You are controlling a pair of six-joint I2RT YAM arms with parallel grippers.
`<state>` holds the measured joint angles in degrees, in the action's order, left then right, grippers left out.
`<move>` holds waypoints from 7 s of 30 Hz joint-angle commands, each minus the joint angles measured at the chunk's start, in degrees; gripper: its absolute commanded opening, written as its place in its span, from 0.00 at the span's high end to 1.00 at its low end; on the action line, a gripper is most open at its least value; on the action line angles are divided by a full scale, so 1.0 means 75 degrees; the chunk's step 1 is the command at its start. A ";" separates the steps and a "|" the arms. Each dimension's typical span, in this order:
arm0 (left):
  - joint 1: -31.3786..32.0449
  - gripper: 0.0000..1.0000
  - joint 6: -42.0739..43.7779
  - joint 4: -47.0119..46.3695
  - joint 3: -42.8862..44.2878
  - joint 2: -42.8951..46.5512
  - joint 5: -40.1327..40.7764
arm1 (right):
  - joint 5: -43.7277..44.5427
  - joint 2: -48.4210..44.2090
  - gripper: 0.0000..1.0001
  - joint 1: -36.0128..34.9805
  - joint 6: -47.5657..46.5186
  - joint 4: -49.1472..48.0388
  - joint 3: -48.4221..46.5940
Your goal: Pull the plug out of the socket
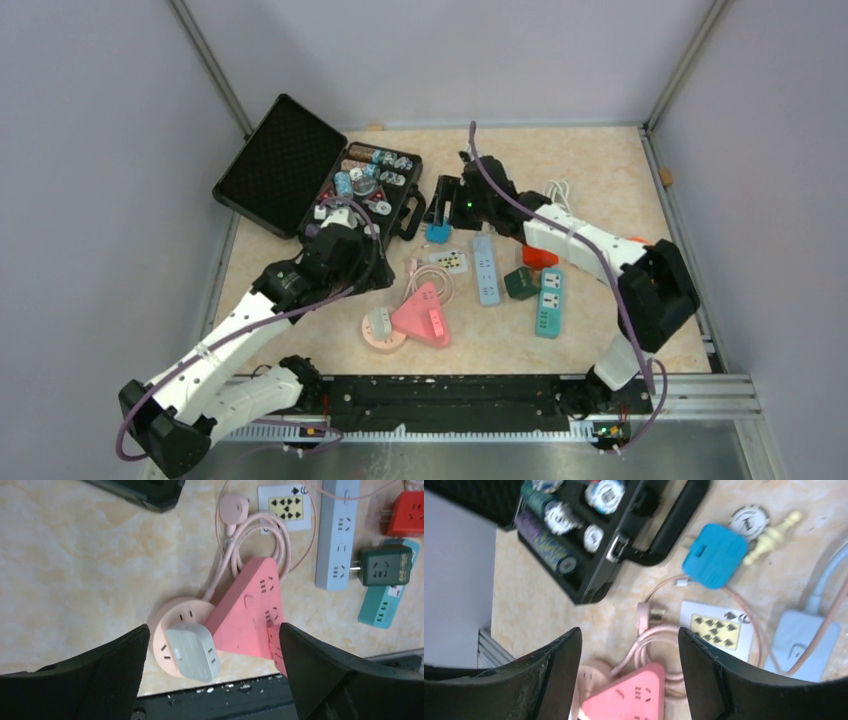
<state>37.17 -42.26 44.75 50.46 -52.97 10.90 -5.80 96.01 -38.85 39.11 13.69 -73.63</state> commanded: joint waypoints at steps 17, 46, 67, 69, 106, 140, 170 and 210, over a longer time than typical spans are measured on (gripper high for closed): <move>0.0516 0.06 -0.2910 0.0261 -0.1416 0.0238 -0.0885 | 0.0848 -0.2634 0.31 -0.2753 -0.0253 0.1413 0.2463; 0.1162 0.03 -0.2911 -0.0624 -0.2391 -0.0911 -0.0286 | 0.1169 -0.1386 0.74 -0.3292 -0.0172 0.1247 0.2127; 0.1328 0.34 -0.2835 -0.1286 -0.3303 -0.1082 -0.0725 | -0.0506 -0.1476 1.00 -0.2593 0.0530 -0.0093 0.2437; 0.1326 0.35 -0.2788 -0.1374 -0.3329 -0.1214 -0.0779 | -0.0761 -0.1569 1.00 -0.2425 0.0681 -0.0390 0.2538; 0.1330 0.41 -0.2826 -0.1472 -0.3294 -0.1841 -0.0881 | 0.1103 -0.1816 1.00 -0.2462 -0.0501 0.0456 0.2633; 0.1326 0.43 -0.2627 -0.1420 -0.2931 -0.1960 -0.1136 | 0.1807 -0.1838 1.00 -0.3025 -0.0735 0.0416 0.2418; 0.1329 0.44 -0.2580 -0.1499 -0.3058 -0.2136 -0.1146 | 0.0314 -0.2735 1.00 -0.2198 -0.0332 -0.0180 0.2760; 0.1121 0.10 -0.1759 -0.2052 -0.1395 -0.1896 -0.0968 | 0.1111 -0.4846 1.00 -0.0668 0.0191 0.3027 0.4039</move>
<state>46.13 -59.59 28.10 36.47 -65.73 3.49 -3.46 60.75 -44.42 39.53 30.85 -45.23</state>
